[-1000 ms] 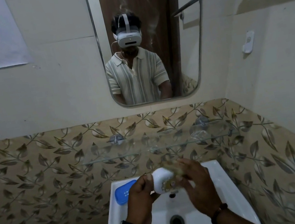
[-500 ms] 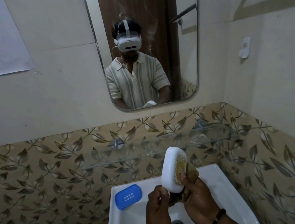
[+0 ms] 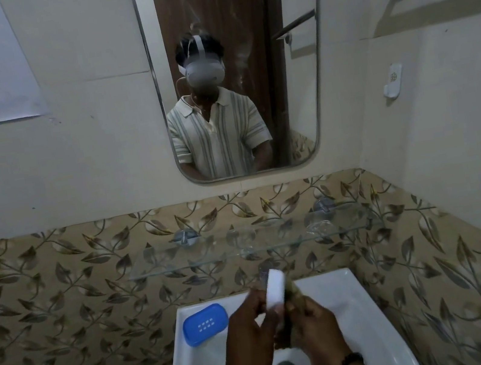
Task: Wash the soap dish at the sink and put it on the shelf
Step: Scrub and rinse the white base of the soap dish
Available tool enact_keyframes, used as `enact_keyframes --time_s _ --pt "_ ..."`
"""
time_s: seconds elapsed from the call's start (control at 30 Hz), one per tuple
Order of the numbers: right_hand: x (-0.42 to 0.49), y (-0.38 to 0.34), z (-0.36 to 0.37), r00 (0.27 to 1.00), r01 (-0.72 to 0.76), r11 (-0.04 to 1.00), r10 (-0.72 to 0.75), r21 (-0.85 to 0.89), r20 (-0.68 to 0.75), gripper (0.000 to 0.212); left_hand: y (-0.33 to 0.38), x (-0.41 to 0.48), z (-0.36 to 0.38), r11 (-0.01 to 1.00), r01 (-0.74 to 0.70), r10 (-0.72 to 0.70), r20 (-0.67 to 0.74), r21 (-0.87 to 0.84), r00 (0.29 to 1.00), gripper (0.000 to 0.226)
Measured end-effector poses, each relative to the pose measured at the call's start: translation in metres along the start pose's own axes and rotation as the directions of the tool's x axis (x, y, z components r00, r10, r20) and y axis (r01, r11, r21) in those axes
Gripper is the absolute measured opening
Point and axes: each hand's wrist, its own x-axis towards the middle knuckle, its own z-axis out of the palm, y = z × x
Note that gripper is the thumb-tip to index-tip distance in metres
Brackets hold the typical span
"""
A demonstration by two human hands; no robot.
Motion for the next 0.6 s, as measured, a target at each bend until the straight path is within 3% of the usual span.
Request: enact_keyframes --time_s 0.13,0.2,0.3,0.37,0.47,0.6 --pt "-0.011 0.002 0.007 0.999 0.017 0.993 -0.021 0.116 0.027 0.021 -0.017 -0.005 -0.004 0.971 -0.056 0.054 0.013 0.231 0.998 0.011" --pt "-0.008 0.0 0.003 0.999 0.026 0.975 -0.035 0.222 0.035 0.024 -0.026 -0.003 -0.014 0.919 -0.097 0.104 0.003 0.381 0.995 0.024" --pt "-0.001 0.002 -0.011 0.999 0.013 0.957 0.0 0.29 -0.045 0.023 -0.027 0.001 -0.021 0.821 -0.235 0.151 0.198 0.521 0.968 0.019" --pt "0.003 0.009 -0.017 0.996 0.009 0.988 0.006 0.155 -0.093 0.02 -0.027 0.002 -0.018 0.704 -0.355 0.147 0.363 0.615 0.92 0.014" --pt "0.005 0.019 -0.024 0.992 -0.031 0.992 0.016 -0.123 -0.123 0.035 -0.026 0.001 -0.009 0.565 -0.521 0.192 0.512 0.64 0.838 0.021" --pt "0.009 0.027 -0.044 0.977 -0.105 0.978 0.066 -0.183 -0.205 0.038 -0.03 -0.003 0.009 0.465 -0.674 0.252 0.644 0.574 0.723 0.036"
